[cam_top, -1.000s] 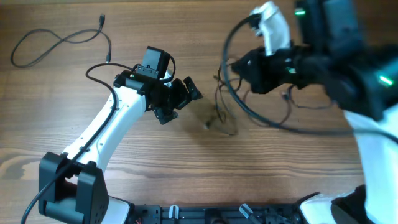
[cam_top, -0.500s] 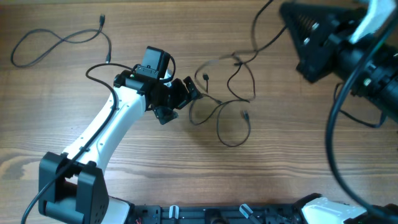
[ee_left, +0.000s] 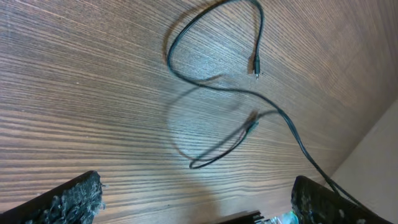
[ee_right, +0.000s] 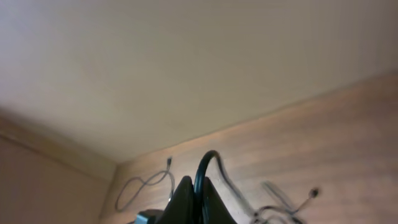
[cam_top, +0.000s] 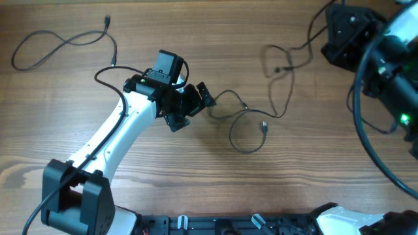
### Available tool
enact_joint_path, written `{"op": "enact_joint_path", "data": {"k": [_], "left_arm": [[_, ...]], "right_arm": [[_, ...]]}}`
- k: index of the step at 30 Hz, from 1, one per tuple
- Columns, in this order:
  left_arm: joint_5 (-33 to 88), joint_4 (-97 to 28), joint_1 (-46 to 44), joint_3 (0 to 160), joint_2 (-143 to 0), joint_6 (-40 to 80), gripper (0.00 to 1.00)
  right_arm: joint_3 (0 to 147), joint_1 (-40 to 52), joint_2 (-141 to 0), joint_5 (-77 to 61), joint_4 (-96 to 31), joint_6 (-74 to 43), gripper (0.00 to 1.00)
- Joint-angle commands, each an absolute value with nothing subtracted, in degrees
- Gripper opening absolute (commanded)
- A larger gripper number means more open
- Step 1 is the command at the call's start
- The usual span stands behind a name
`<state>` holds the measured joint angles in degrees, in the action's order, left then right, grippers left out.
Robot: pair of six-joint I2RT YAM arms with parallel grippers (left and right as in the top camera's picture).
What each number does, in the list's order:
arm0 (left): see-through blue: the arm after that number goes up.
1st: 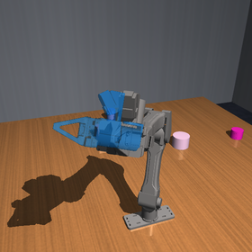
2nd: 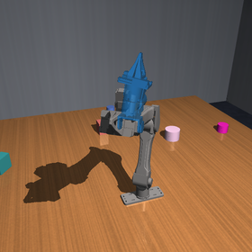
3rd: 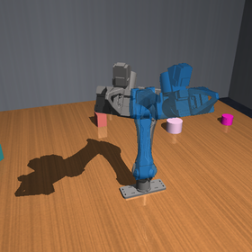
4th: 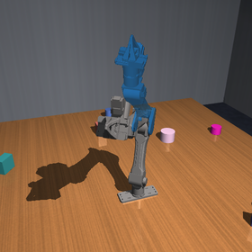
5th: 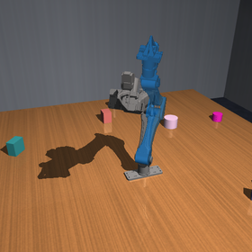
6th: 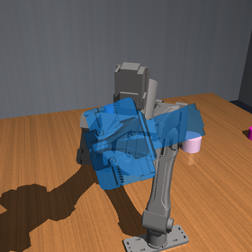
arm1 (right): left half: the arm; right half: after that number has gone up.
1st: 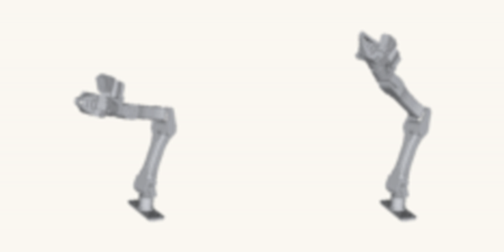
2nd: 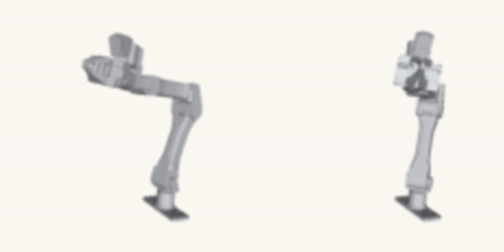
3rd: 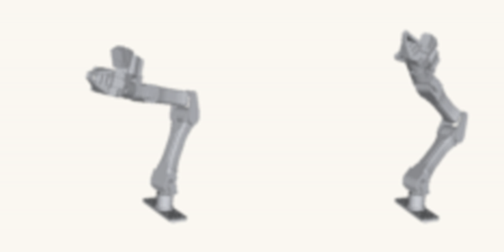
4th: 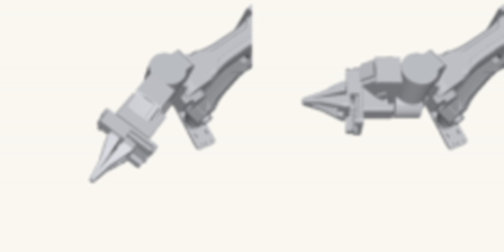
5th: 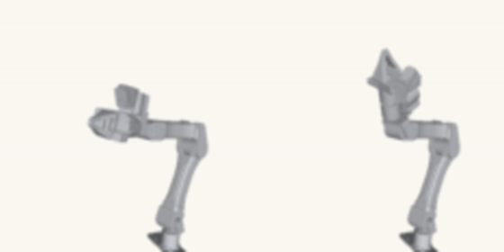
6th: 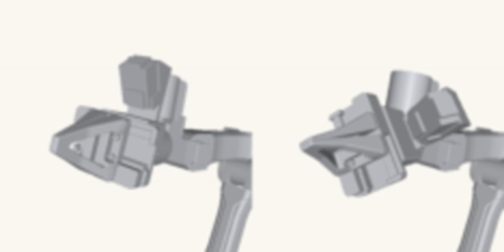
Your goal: Untangle cables
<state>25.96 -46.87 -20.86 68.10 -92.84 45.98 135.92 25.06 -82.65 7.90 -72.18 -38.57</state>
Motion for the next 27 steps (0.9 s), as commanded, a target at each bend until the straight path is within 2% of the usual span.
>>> {"op": "enact_joint_path", "data": {"k": [1,2,3,5,7,10,12,14,16,18,20,22,24,27], "left_arm": [[25.41,-45.82,-20.95,68.14,-93.56,45.89,1.0],[25.43,-45.56,-20.95,68.14,-93.56,45.91,1.0],[25.43,-45.5,-20.95,68.14,-93.56,45.91,1.0],[25.43,-45.8,-20.95,68.14,-93.56,45.89,1.0],[25.45,-46.13,-20.95,68.14,-93.54,45.89,1.0],[25.45,-46.13,-20.95,68.14,-93.56,45.91,1.0],[25.45,-46.13,-20.95,68.14,-93.56,45.89,1.0],[25.45,-46.13,-20.95,68.14,-93.56,45.89,1.0],[25.45,-45.98,-20.95,68.14,-93.56,45.89,1.0],[25.45,-45.89,-20.95,68.14,-93.56,45.89,1.0],[25.45,-45.98,-20.95,68.14,-93.56,45.89,1.0],[25.45,-46.11,-20.95,68.14,-93.56,45.89,1.0],[25.45,-46.13,-20.95,68.14,-93.56,45.89,1.0],[25.45,-46.13,-20.97,68.14,-93.54,45.89,1.0]], "right_arm": [[136.16,25.17,-84.75,-18.63,-67.35,-28.62,0.04],[136.16,25.17,-84.99,-29.74,-64.55,-21.78,0.04],[136.16,25.17,-85.01,-34.85,-62.52,-17.58,0.04],[136.16,25.17,-85.03,-33.01,-60.12,-15.0,0.04],[136.16,25.17,-85.03,-15.77,-61.49,-21.08,0.04],[136.11,25.17,-85.97,19.11,-72.12,-43.24,0.04],[136.11,25.17,-87.0,27.53,-79.33,-54.52,0.04],[136.11,25.17,-87.88,23.73,-81.54,-52.73,0.04],[136.11,25.17,-88.29,9.04,-78.35,-36.93,0.04],[136.11,25.17,-88.27,-12.75,-74.32,-16.67,0.04],[136.11,25.17,-88.12,-20.95,-71.79,-8.36,0.04],[136.11,25.15,-88.14,-14.02,-70.39,-13.98,0.04],[136.11,25.17,-88.47,4.05,-72.16,-30.55,0.04],[136.11,25.17,-89.03,15.2,-78.43,-47.7,0.04]]}}
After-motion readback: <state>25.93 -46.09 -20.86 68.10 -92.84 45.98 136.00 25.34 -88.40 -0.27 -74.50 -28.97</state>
